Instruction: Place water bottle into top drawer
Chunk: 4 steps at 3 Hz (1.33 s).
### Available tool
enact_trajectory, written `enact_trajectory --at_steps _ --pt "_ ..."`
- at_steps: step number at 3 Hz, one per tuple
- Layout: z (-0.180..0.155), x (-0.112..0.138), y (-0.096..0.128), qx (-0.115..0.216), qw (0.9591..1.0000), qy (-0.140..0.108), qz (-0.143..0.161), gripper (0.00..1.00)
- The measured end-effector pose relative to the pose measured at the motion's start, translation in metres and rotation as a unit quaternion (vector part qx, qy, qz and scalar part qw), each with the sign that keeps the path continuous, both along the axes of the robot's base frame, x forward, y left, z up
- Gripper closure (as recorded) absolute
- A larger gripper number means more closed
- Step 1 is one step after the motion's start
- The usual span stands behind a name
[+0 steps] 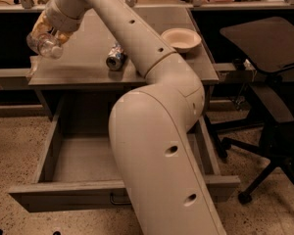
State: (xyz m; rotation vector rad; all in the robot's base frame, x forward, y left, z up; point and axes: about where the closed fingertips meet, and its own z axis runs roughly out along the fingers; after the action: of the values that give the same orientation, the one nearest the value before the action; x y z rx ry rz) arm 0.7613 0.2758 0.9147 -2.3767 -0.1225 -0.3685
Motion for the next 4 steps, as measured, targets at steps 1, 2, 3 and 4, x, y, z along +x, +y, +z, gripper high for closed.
enact_trajectory --at_steps 1,2,3,4 --pt "-0.012 -0.012 0.018 -0.052 0.9964 -0.023 0.062 1.0" --pt "-0.001 -0.04 0.026 -0.097 0.982 -0.07 0.146 1.0" --pt "0.013 -0.08 0.022 -0.113 0.9655 -0.111 0.206 1.0" --pt "0.042 -0.106 0.002 -0.076 0.9596 -0.172 0.209 1.0"
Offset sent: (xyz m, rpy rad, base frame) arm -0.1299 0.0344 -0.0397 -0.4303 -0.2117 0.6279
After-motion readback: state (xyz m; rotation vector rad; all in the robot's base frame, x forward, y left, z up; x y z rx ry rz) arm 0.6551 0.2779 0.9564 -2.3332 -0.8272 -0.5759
